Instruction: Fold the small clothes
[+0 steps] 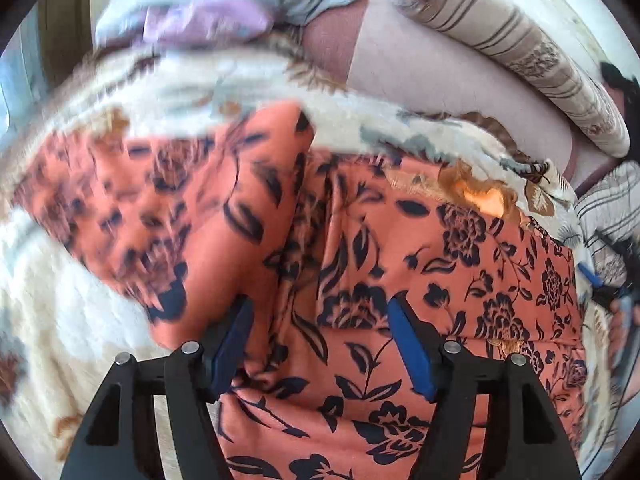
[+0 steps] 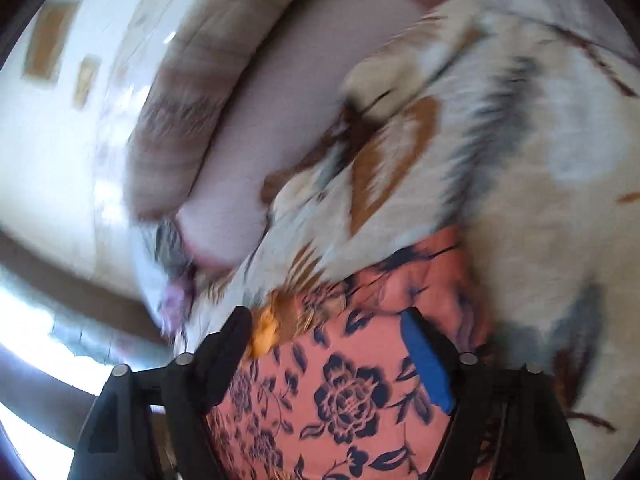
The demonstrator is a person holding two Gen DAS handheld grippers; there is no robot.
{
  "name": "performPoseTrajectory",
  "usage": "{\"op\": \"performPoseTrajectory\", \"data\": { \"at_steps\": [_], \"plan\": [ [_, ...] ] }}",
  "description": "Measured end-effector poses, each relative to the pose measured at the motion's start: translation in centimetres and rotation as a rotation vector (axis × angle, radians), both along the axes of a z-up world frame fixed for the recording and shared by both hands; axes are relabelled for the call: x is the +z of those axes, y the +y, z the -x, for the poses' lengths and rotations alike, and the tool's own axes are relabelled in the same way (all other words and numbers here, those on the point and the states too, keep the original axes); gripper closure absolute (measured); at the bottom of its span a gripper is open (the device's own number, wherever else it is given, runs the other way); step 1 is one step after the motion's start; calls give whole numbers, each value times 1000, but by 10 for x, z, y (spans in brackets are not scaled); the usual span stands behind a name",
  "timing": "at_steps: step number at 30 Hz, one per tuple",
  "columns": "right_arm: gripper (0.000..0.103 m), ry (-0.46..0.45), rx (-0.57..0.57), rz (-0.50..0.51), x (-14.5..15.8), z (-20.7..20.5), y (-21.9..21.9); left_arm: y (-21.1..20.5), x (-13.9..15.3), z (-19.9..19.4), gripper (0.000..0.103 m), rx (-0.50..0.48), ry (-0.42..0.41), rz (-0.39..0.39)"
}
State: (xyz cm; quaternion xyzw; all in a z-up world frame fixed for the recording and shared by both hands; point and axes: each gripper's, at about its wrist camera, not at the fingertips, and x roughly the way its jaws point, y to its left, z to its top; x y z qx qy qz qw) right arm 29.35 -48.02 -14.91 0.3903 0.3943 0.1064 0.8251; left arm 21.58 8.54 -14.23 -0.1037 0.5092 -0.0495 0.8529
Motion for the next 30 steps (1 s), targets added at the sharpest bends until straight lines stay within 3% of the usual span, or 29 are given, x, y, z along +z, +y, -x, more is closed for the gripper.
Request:
{"op": "performPoseTrajectory", "data": {
  "at_steps": [1,2,4,7,9,12,14,16,21,25,26,27,28,30],
  "plan": [
    [22,118,-11,94,-13,-6,7,1,-5,-2,35,7,37,-18],
    [28,158,-52,93,-22,-3,7,5,0,0,36,11,24,-18],
    [27,104,-103,130,-2,14,13,25,22,14,35,33,-71,98],
    [26,-39,-39,264,39,49,54,75,48,33,32,133,-201,218],
    [17,-130,21,315,49,82,81,116,46,37,28,241,-222,288],
    [15,-117,56,381,24,105,124,187,16,35,28,450,-150,487],
    [15,-32,80,435,-13,111,133,229,-7,32,30,586,-111,616],
    [14,-81,64,433,-25,124,130,263,-19,32,30,699,-122,691],
    [6,-66,91,464,-22,124,136,297,-33,20,30,784,-162,705],
    [4,-65,98,484,-23,119,142,309,-33,-1,30,790,-170,657],
    [4,-65,100,483,-24,118,143,313,-31,-5,34,801,-161,643],
    [3,-66,100,480,-24,118,142,314,-33,-13,61,812,-137,607],
    [3,-67,99,476,-26,118,140,314,-35,-24,99,805,-79,538],
    [3,-70,99,466,-27,118,139,312,-36,-30,98,785,-16,451]
  ]
}}
